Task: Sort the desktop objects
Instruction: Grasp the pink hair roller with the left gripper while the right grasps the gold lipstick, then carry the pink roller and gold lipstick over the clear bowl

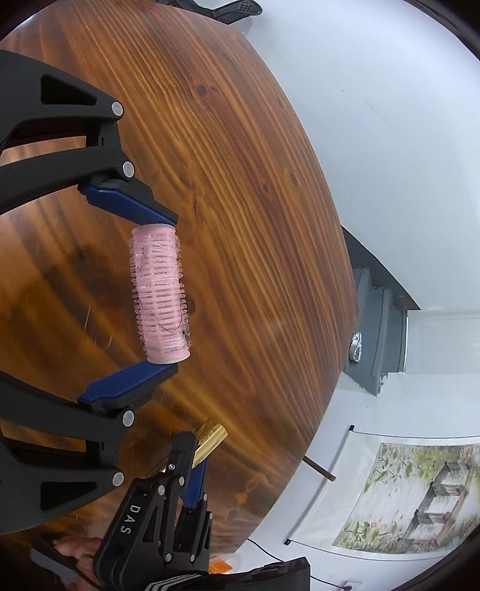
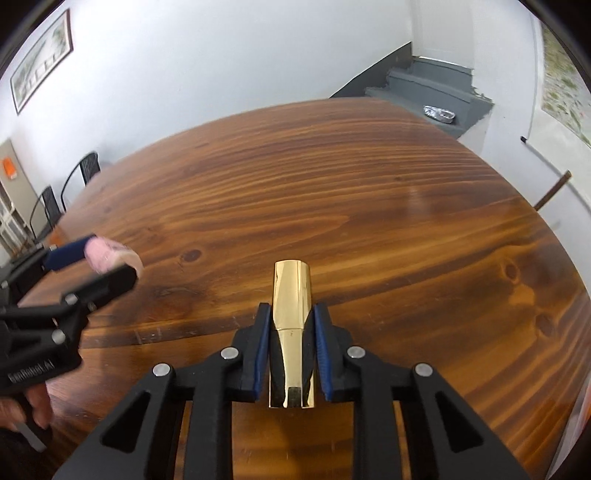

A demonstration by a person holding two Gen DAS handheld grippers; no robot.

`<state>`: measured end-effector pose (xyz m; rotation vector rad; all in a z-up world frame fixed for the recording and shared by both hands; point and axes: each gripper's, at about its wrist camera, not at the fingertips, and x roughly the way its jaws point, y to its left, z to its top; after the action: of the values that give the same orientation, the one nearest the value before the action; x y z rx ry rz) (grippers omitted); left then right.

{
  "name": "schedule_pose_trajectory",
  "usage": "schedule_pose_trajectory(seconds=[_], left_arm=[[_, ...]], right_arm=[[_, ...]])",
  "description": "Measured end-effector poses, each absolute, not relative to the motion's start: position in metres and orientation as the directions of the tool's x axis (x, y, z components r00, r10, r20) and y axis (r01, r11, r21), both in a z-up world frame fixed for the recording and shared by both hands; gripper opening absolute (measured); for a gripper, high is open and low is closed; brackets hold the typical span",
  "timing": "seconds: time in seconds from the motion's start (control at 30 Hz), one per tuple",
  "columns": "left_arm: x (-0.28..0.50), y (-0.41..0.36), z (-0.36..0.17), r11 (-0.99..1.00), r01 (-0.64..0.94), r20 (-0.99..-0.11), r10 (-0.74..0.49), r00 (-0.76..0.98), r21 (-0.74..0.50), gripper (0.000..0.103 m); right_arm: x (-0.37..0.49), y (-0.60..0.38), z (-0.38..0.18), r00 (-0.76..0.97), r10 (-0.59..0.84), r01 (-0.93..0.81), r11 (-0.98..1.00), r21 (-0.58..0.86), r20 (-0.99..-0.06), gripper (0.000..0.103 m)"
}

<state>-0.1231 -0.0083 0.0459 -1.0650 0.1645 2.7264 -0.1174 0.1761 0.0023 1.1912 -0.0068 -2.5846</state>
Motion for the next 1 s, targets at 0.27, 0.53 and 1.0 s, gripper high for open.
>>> schedule_pose_trajectory(seconds=[0.27, 0.53, 1.0], left_arm=[[-0.099, 0.019, 0.052, -0.964, -0.266, -0.678, 0.187, -0.711, 0.013, 0.075], [-0.08, 0.047, 0.049, -0.95, -0.312, -0.678, 0.209, -0.704, 0.031, 0.075], [-0.052, 0.093, 0.043, -0.927, -0.374, -0.693, 0.265, -0.671, 0.007, 0.075]], right_arm=[[-0.078, 0.199, 0.008, -0.663, -0.274, 0.201, -0.962, 0.188, -0.697, 0.025], [-0.046, 0.227, 0.008, -0.688, -0.272, 0.144, -0.96, 0.241, -0.673, 0.025], [0.001, 0.258, 0.015, -0.732, -0.234, 0.105, -0.967, 0.233, -0.64, 0.026]])
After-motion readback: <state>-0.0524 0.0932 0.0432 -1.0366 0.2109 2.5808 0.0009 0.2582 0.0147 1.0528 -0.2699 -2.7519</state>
